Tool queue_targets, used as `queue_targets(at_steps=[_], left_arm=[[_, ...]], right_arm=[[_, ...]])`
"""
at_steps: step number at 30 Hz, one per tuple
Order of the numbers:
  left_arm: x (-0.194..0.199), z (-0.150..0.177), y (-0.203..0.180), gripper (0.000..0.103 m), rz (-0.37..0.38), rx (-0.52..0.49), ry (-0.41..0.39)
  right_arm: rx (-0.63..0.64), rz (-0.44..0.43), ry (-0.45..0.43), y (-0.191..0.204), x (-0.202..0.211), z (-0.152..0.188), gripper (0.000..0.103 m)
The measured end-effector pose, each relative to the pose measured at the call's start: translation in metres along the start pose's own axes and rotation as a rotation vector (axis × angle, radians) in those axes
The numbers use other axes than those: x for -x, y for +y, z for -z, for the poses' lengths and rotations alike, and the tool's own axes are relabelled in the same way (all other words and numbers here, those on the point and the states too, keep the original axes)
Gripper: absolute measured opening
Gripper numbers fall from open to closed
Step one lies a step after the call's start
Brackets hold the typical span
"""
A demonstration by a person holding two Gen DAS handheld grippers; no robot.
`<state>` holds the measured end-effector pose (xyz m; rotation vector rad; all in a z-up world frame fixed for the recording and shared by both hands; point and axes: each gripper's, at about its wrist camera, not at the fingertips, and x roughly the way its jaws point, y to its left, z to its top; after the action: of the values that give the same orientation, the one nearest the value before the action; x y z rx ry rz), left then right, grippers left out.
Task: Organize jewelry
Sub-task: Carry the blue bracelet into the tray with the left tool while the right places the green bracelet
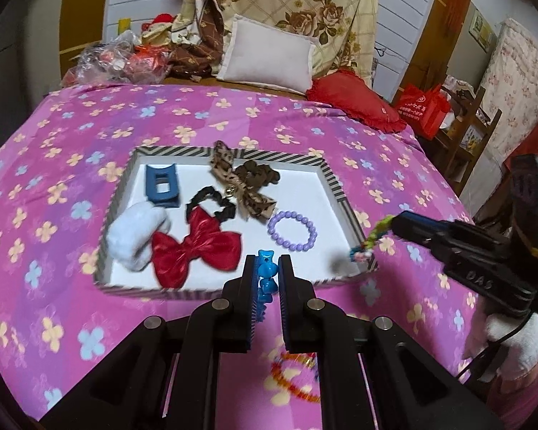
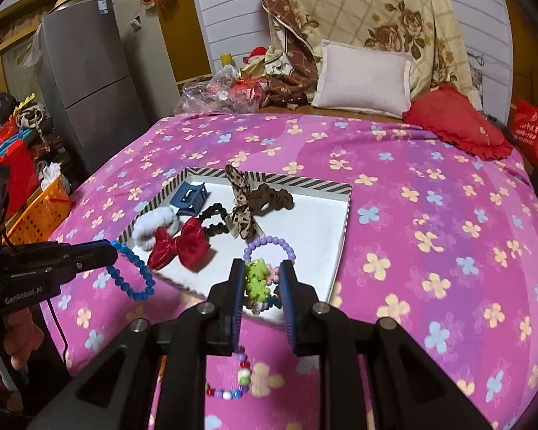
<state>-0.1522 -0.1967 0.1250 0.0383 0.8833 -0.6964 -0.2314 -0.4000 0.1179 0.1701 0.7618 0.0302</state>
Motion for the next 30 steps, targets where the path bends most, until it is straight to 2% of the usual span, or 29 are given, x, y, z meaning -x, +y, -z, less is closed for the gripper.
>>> queue_targets(at_steps=[10,16,22,29,30], left_arm=[[-0.063,-0.019,-0.018,0.008,0.057,0.014,0.106],[-0.102,-0.018,-0.001,0.008,0.009,0.047,0.162],[-0.119,-0.021,0.022,0.008,-0.032,0.085,0.180],[-0.131,-0.021,0.031,0.008,-0.066,0.087,0.190],[-0.131,-0.021,0.032,0.008,-0.075,0.086,0.190]], right_arm=[[-0.027,0.028,0.104,-0.025,-0.064,-0.018,0.019],[-0.037,0.053,0.155,-0.041,-0.102,-0.035,0.019],[-0.029,0.071,0.195,-0.048,-0.141,-0.054,0.019],[-0.085,0.083,0.225,-0.066,-0.185,-0.066,0.020],[-0.103,0.077,0.217,-0.070,-0.185,-0.067,0.024]])
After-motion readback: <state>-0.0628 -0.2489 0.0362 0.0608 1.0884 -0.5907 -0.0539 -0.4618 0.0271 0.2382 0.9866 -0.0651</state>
